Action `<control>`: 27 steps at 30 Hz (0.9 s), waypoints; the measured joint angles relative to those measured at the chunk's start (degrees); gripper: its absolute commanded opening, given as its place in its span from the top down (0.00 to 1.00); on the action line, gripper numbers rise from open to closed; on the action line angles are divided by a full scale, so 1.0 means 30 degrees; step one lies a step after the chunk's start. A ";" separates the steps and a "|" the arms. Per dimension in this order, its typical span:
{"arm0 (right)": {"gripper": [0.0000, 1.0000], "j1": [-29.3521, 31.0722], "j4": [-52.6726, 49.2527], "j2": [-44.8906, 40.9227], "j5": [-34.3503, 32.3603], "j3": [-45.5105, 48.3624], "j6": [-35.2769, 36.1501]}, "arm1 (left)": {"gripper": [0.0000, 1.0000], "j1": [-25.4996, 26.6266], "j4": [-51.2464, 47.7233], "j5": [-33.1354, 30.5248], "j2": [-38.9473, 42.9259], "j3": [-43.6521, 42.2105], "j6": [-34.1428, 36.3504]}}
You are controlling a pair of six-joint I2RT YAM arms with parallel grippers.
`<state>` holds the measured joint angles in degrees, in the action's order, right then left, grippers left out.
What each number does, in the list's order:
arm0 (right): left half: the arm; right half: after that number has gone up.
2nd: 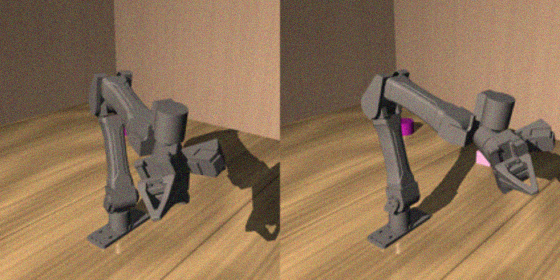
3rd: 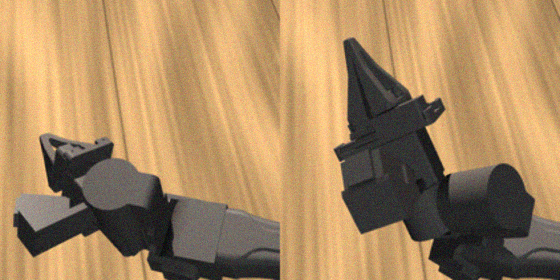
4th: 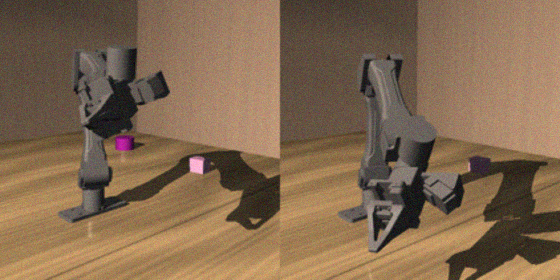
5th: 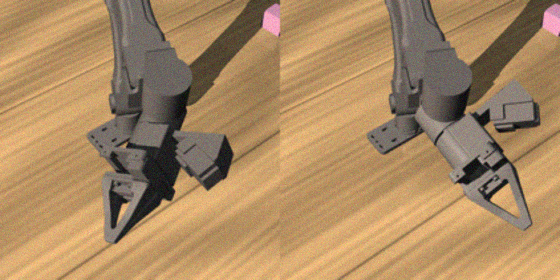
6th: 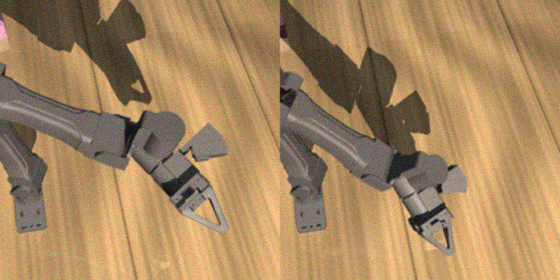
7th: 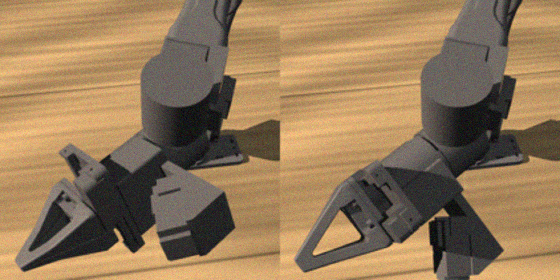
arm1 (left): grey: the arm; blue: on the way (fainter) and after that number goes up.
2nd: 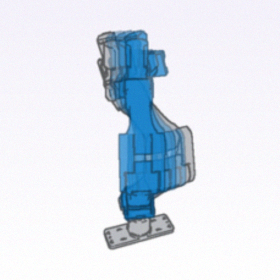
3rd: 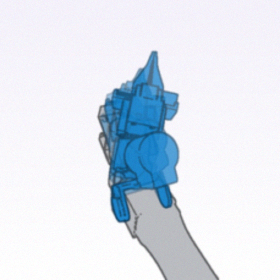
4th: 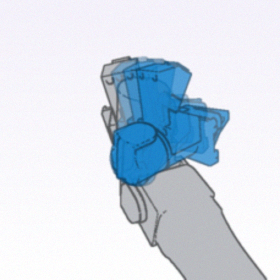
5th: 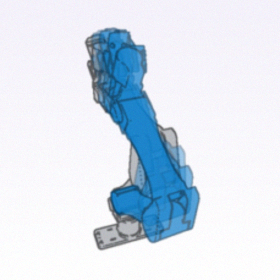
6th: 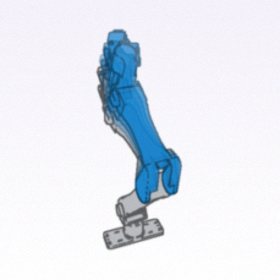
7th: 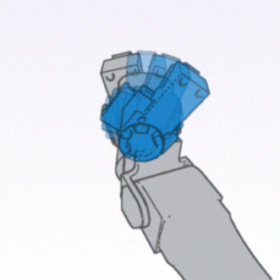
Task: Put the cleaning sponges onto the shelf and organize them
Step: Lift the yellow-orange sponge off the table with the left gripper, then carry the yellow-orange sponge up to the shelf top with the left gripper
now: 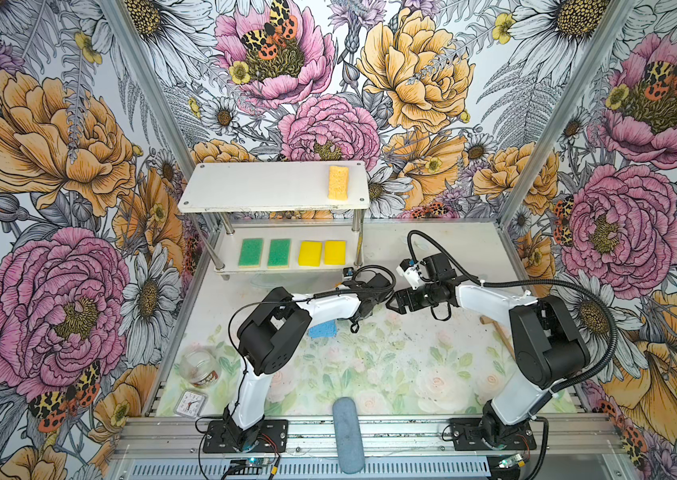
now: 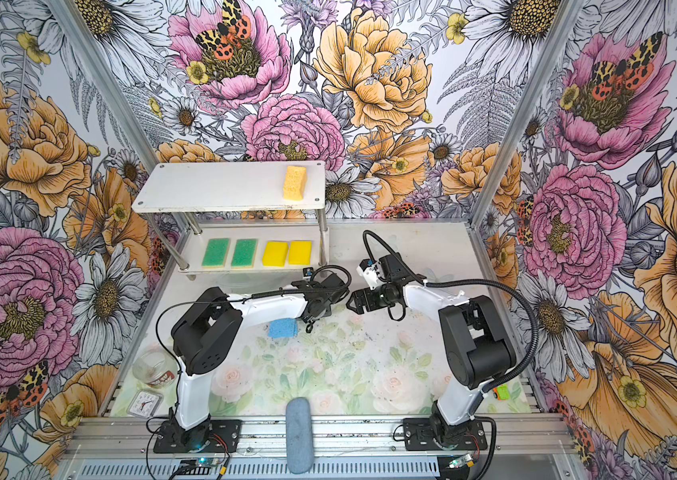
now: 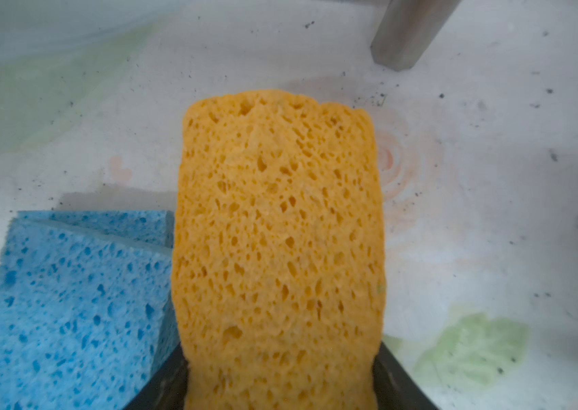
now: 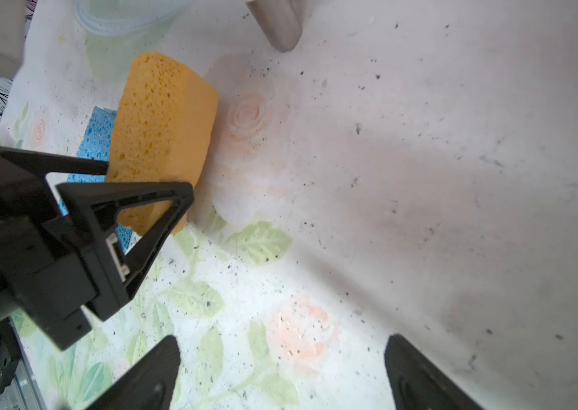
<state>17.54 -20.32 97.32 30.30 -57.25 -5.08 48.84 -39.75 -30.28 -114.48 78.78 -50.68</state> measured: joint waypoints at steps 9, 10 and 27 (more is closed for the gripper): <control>0.07 0.0000 0.0095 0.0787 0.0066 -0.0641 -0.0095 | 0.50 0.1588 -0.0036 -0.0372 0.3949 -0.0466 0.1020; 0.07 0.0000 0.0102 0.0867 0.0080 -0.0685 -0.0153 | 0.50 0.1639 -0.0044 -0.0379 0.4437 -0.0532 0.1137; 0.06 0.0007 0.0146 0.1311 0.0583 -0.1719 -0.0503 | 0.53 0.1311 -0.2907 0.0080 0.9267 0.2863 0.5370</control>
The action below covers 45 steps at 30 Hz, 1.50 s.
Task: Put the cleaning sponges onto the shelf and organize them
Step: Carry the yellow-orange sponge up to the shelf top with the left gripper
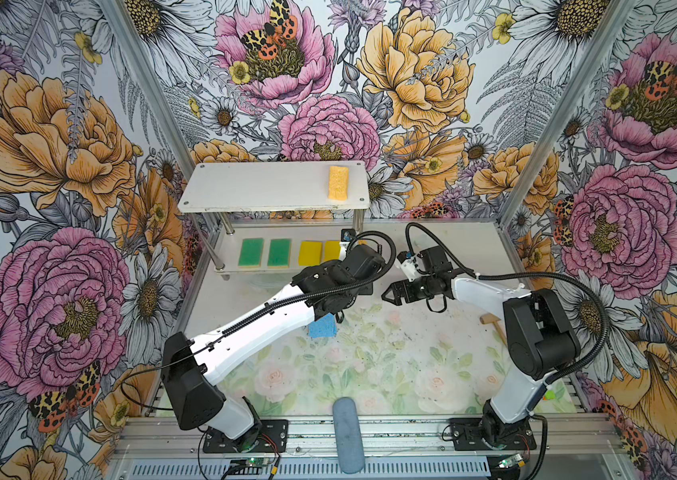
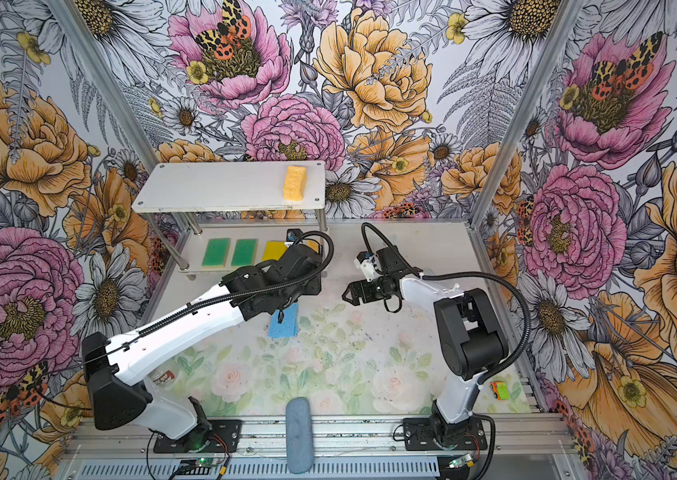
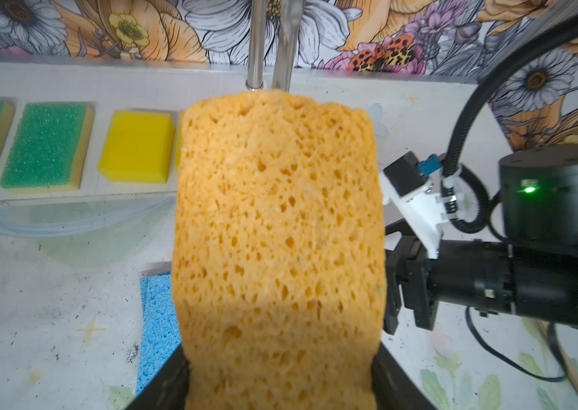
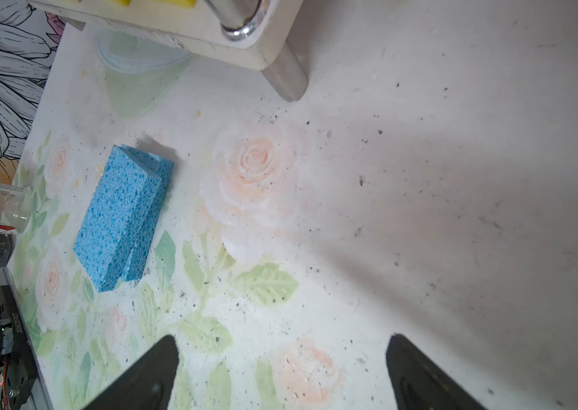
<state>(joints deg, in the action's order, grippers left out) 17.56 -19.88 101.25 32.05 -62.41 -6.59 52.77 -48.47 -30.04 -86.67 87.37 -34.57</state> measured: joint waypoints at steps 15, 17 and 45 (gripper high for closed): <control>0.05 0.0109 0.0350 0.0197 -0.0117 -0.0007 -0.0095 | 0.52 -0.2259 -0.0998 0.1217 0.0656 0.4794 0.4153; 0.05 0.0153 0.0357 0.0197 -0.0160 -0.0007 -0.0160 | 0.52 -0.2812 -0.1013 0.1239 0.0867 0.5442 0.4371; 0.04 0.0787 0.0648 0.0204 -0.0678 -0.0146 -0.0641 | 0.51 -0.8568 -0.1290 0.2280 -0.1741 1.0783 0.5778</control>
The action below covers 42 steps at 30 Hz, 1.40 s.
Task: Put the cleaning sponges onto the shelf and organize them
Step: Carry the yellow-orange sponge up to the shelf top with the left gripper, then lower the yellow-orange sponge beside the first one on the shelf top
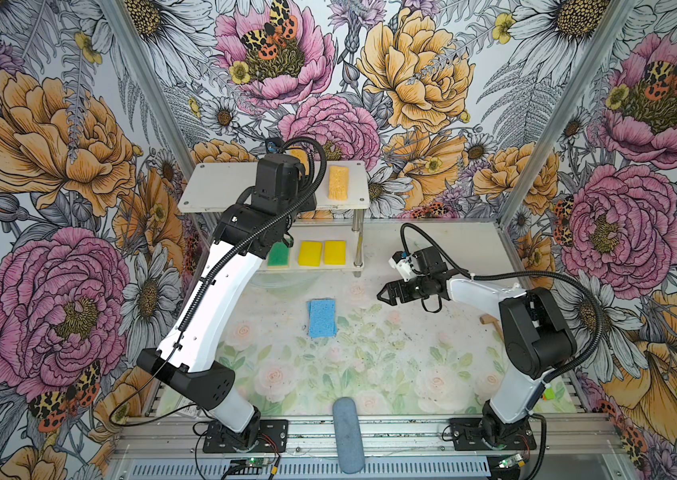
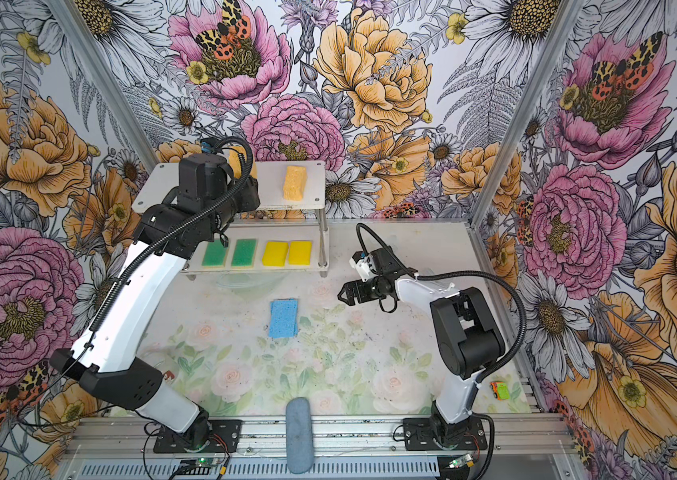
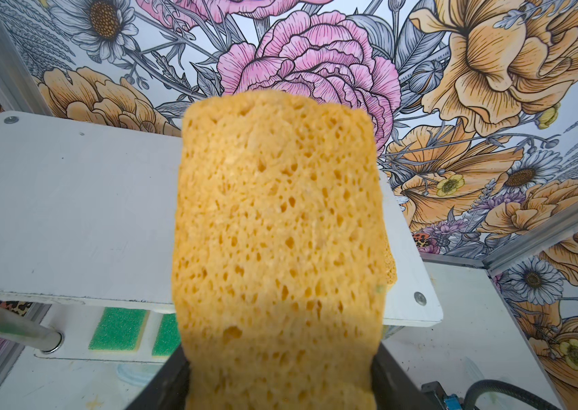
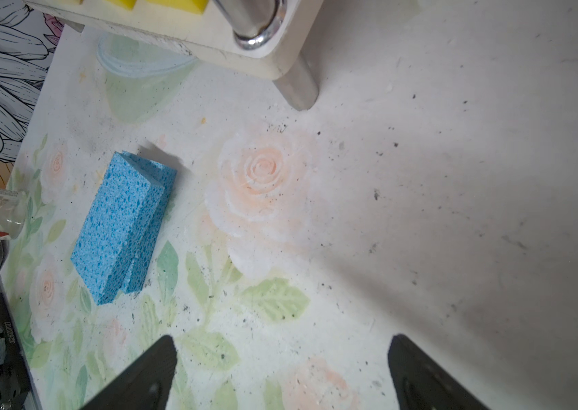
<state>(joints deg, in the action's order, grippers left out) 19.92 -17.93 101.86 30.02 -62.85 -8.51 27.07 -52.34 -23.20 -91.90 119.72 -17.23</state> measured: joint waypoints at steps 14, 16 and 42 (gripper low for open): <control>0.04 0.0000 0.0000 0.0000 -0.0138 -0.0007 -0.0015 | 0.51 -0.0714 -0.0153 0.1086 -0.2280 0.1734 0.0401; 0.04 0.0000 0.0007 0.0000 -0.0138 0.0000 -0.0015 | 0.51 -0.0714 -0.0153 0.1202 -0.2579 0.1996 0.0401; 0.04 0.0000 0.0000 0.0000 -0.0401 0.0022 -0.0015 | 0.48 -0.0714 -0.0226 0.1472 -0.6171 0.3949 0.0838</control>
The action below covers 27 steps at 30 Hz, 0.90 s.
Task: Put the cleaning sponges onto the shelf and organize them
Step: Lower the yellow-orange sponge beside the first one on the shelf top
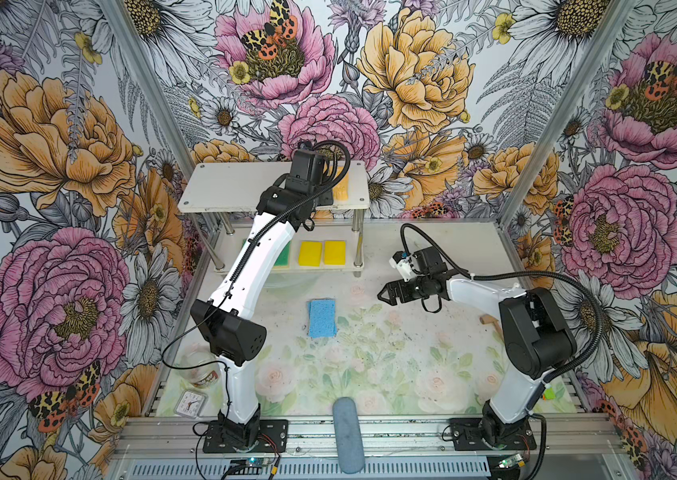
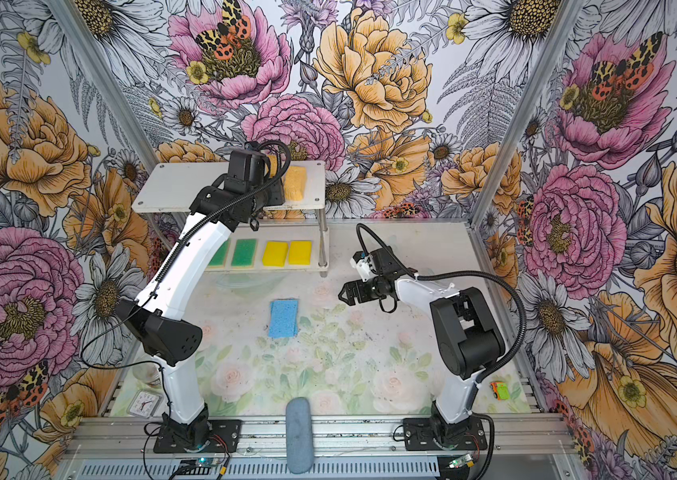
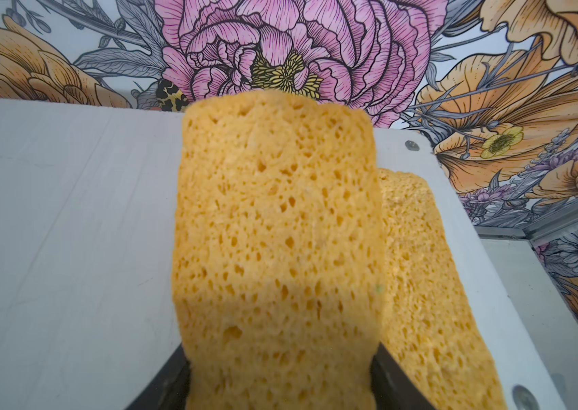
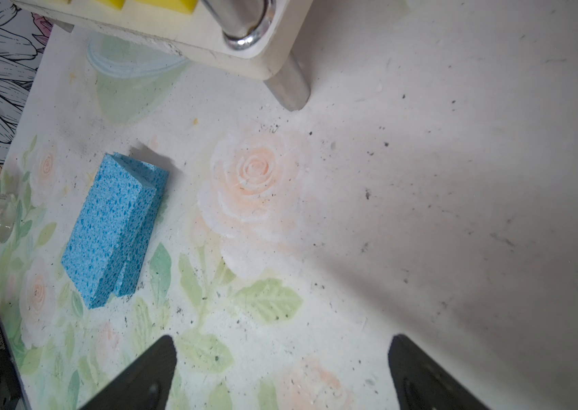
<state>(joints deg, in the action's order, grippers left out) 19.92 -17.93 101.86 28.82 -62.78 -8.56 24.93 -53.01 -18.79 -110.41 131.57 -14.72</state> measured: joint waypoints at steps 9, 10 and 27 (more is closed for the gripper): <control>0.04 0.0000 0.0007 0.0000 -0.0029 0.0015 0.0000 | 0.46 0.0000 -0.0015 -0.0007 0.0000 0.0000 0.0138; 0.04 0.0000 0.0000 0.0000 -0.0029 0.0015 0.0000 | 0.46 0.0000 -0.0022 -0.0007 0.0000 0.0000 0.0153; 0.04 0.0000 0.0007 0.0000 -0.0022 0.0015 0.0000 | 0.39 0.0000 -0.0138 -0.0393 0.0000 0.0007 0.0576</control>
<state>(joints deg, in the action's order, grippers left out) 19.92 -17.91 101.86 28.75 -62.74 -8.56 24.93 -53.43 -19.97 -110.41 131.59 -12.99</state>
